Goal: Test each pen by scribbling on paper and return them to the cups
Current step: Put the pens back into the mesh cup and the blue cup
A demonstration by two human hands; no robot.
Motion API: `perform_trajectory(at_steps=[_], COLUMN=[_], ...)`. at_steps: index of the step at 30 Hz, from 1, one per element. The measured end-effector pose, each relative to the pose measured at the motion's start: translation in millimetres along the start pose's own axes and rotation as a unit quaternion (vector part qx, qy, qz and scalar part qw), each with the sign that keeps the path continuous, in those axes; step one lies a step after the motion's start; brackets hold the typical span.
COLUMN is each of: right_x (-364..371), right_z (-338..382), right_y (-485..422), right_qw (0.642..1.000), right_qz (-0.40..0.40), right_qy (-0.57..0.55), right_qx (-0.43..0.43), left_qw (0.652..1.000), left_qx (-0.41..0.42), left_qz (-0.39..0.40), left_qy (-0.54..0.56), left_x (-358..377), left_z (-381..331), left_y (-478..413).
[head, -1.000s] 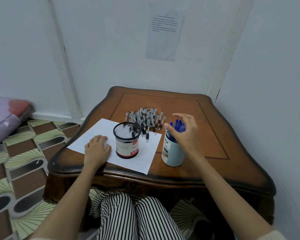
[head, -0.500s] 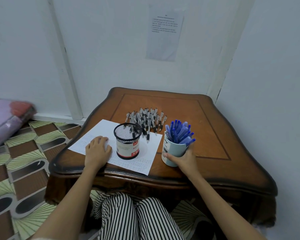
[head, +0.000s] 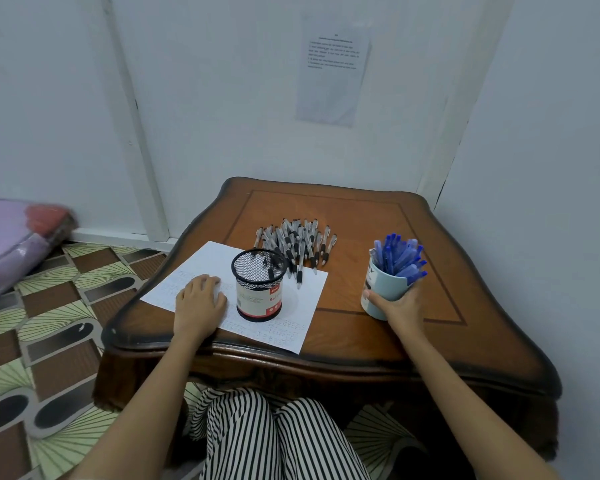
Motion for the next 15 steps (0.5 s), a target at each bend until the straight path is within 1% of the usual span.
perform_trajectory(at_steps=[3,7,12,15], right_x=[-9,-11,2,18], right_z=[0,-8,-6,4], right_y=[-9,-13,23,46], right_qw=[0.999,0.998,0.986,0.98], right_qz=[-0.022,-0.012,-0.072,-0.062], right_qy=[0.01,0.023,0.085,0.103], right_qx=[0.022,0.065,0.126,0.159], left_qw=[1.0,1.0,0.999,0.999], left_qx=[0.003,0.012,0.02,0.018], left_qz=[-0.003,-0.004,0.004,-0.003], left_qy=[0.0,-0.016,-0.042,-0.047], left_x=[2,3,4,3], left_z=[0,-2,-3,-4], left_y=[0,1,-1,0])
Point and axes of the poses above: each hand's wrist, its own y-axis away from the middle knuckle, its own x-axis out of the palm, z = x × y, the point moved 1 cm from there along -y, towards the middle knuckle, and after that the axes turned 4 degrees about -y, right-handed, at the moved point
